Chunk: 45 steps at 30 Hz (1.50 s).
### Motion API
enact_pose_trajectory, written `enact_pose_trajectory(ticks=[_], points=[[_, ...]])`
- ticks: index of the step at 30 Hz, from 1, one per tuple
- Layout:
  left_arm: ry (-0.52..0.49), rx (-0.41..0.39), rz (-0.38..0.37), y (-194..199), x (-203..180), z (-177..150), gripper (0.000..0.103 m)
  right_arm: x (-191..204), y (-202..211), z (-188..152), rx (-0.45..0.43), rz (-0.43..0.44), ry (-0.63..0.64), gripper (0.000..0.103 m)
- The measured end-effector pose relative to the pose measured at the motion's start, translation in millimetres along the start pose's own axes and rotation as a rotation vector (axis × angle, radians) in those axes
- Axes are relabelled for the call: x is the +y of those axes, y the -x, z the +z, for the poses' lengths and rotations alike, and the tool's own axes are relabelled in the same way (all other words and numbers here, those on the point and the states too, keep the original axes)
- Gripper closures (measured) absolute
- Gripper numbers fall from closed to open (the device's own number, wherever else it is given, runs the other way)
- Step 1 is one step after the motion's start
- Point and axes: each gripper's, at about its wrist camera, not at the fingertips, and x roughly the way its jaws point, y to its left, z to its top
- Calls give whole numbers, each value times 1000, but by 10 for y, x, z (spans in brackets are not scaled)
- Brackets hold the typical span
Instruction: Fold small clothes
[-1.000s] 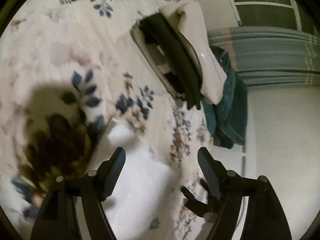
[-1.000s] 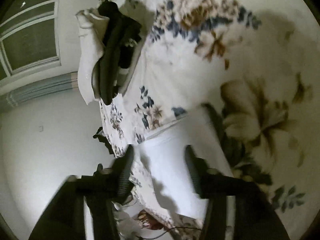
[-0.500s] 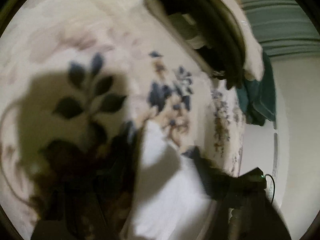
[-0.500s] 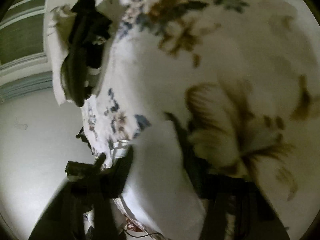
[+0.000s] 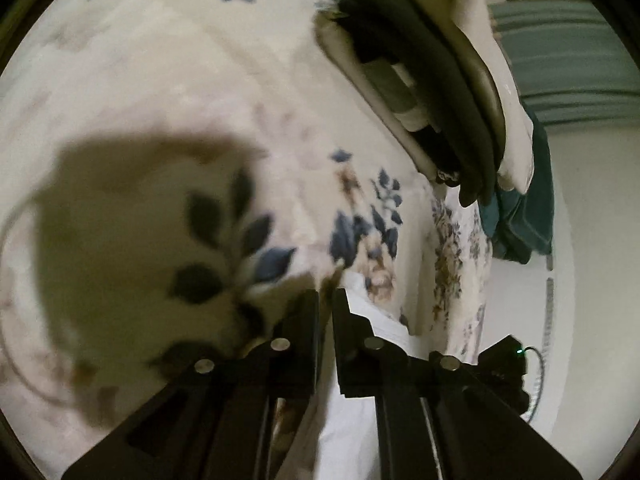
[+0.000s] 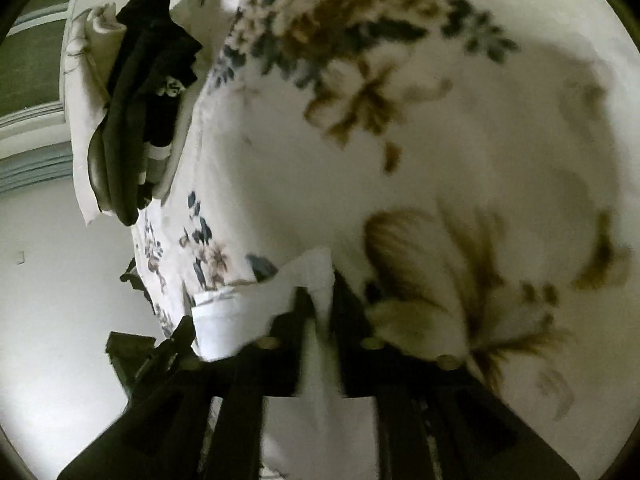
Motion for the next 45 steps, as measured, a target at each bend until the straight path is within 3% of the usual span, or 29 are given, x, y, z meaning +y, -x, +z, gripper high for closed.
enact_pose_trajectory(ticks=[1,2,3,4,6,9,14,16,17,18,19,25,27,29,30,31,33,35,39,45], points=[[21,6,-25,61,63,-33,77,-39,49,-30,0,3,1,44],[36,8,-53,118,117,-79,65,-85,102,-71,-3,15,3,38],[54,9,-80,192,189,-160,41,-149,141,-131,7,29,4,36],[62,8,-93,214,212,-210,37,-236,146,-206,39,46,-1,36],[91,51,-153,237,295,-389,37,-400,111,-364,103,88,-16,36],[103,126,-177,228,325,-703,37,-603,28,-600,174,158,-51,36],[4,167,-107,292,140,-1183,41,-754,-31,-923,203,235,-84,36],[-42,188,-72,301,86,-1324,69,-749,-29,-1017,201,231,-62,40],[-51,208,-55,299,81,-1374,72,-737,-25,-1051,197,227,-47,45],[-61,220,-43,310,87,-1424,73,-713,-29,-1087,201,213,-24,57],[-75,223,-26,336,106,-1463,73,-704,-31,-1107,201,191,-11,61],[-94,234,102,563,415,-1505,78,-771,24,-1154,192,117,1,64],[-64,213,106,648,498,-1430,78,-786,51,-1144,197,116,-1,64],[-7,197,64,687,580,-1365,74,-812,74,-1124,206,131,-15,61],[34,179,19,688,603,-1316,72,-824,70,-1114,210,141,-26,51],[67,164,-26,654,600,-1259,61,-844,64,-1093,212,160,-36,41],[101,135,-104,524,546,-1149,37,-880,29,-1049,212,193,-36,39],[92,125,-163,329,472,-1071,37,-869,-59,-1004,219,223,-33,39],[59,163,-204,-125,283,-897,37,-824,-280,-898,232,305,-20,39],[-23,218,-217,-416,-1,-764,37,-564,-464,-838,262,364,32,37]])
